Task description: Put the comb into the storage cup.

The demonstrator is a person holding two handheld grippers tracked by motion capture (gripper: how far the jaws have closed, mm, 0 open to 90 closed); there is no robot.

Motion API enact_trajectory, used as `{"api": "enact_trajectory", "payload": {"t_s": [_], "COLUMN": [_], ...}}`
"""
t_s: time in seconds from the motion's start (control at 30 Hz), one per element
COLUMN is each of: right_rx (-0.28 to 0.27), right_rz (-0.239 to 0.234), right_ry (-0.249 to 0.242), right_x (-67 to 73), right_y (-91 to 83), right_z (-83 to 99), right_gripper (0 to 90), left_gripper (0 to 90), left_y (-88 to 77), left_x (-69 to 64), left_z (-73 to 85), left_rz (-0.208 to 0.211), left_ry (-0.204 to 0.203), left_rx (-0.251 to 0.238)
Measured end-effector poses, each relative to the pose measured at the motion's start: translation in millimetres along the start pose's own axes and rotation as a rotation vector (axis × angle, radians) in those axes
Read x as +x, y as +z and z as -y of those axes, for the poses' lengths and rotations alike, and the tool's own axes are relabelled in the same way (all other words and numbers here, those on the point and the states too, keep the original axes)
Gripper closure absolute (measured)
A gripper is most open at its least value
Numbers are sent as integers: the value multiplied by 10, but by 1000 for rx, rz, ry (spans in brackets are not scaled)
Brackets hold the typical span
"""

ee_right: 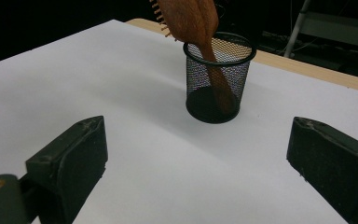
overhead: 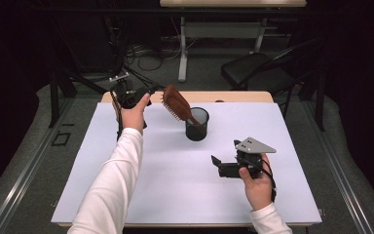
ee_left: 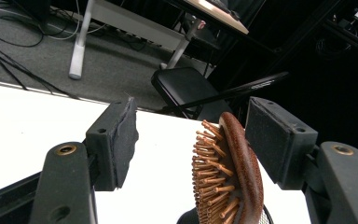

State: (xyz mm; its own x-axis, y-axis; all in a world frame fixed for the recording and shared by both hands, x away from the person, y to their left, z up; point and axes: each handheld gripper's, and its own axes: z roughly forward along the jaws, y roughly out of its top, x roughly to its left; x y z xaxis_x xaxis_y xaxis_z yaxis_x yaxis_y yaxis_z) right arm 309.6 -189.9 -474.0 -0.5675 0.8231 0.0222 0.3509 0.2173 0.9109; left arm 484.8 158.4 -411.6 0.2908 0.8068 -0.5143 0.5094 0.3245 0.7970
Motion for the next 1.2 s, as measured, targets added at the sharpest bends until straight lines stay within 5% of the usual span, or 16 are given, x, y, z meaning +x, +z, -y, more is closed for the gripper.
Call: {"api": "enact_trajectory", "payload": {"t_s": [0.67, 1.2], "right_rx": [0, 1], "right_rz": [-1, 0], "right_ry": [1, 1], "right_x": [-5, -7], "right_y": [-6, -6], "right_z": [-1, 0], "right_gripper": [49, 49], "left_gripper": [303, 168], "left_y": [-39, -171], "left_x": [6, 16], "left_z": [-12, -14], "left_rz": [14, 93], "left_ry": [18, 61], "left_rx": [30, 50]}}
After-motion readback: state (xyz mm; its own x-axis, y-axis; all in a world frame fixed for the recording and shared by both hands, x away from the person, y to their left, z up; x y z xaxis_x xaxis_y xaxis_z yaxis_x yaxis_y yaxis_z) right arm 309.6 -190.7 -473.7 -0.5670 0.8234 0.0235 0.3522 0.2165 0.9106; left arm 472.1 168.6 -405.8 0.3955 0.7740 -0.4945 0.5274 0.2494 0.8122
